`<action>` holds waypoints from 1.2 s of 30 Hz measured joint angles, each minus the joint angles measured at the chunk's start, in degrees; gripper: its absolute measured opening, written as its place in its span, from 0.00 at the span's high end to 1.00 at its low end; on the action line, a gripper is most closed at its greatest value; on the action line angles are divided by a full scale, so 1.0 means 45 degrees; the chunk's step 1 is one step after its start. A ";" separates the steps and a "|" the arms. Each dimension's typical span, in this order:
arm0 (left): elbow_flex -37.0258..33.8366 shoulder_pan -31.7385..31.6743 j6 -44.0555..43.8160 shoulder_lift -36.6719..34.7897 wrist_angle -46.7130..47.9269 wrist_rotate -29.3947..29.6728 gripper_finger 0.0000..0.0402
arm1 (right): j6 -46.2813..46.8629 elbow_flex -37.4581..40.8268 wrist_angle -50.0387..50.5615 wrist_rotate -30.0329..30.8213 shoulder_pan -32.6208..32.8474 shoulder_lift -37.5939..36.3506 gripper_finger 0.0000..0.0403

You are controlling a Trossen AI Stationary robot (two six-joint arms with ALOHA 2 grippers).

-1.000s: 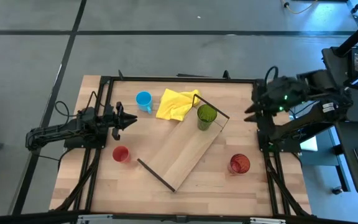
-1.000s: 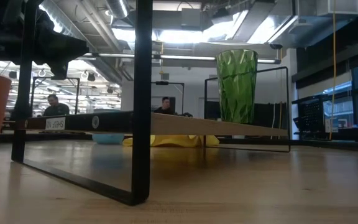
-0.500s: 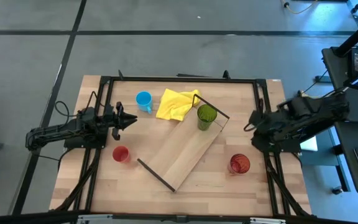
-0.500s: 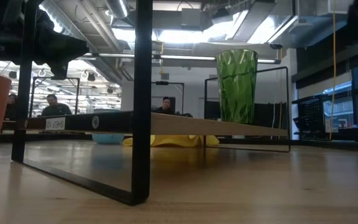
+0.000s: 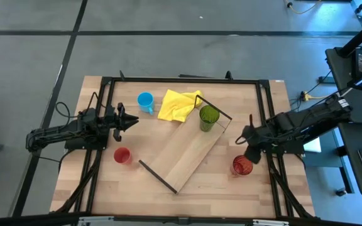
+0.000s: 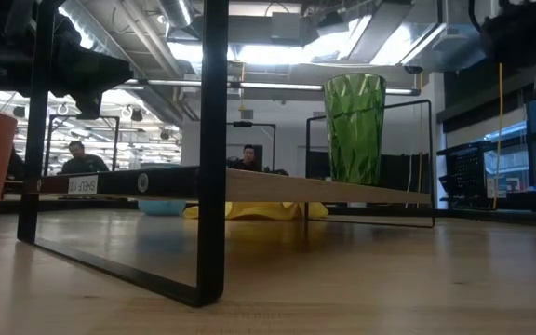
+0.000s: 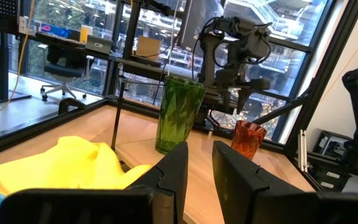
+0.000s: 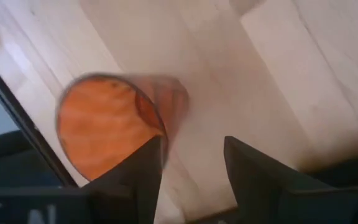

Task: Stack small to large cups/mugs on shelf
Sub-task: Put the red cup on the shelf

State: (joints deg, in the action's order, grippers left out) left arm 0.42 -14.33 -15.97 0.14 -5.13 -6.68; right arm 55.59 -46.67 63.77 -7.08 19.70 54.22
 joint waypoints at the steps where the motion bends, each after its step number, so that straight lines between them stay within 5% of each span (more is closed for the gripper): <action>1: -0.0003 -0.0005 0.0000 0.0005 0.0000 0.0000 0.83 | 0.0050 0.0029 -0.0230 0.0008 0.0000 0.0001 0.57; 36: -0.0002 -0.0005 0.0000 0.0000 0.0000 0.0000 0.83 | 0.0486 0.0048 -0.0971 0.1050 0.1880 0.0716 0.57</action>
State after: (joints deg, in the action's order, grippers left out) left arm 0.41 -14.35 -15.97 0.14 -5.13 -6.68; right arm 57.77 -46.46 59.39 -2.36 28.16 57.44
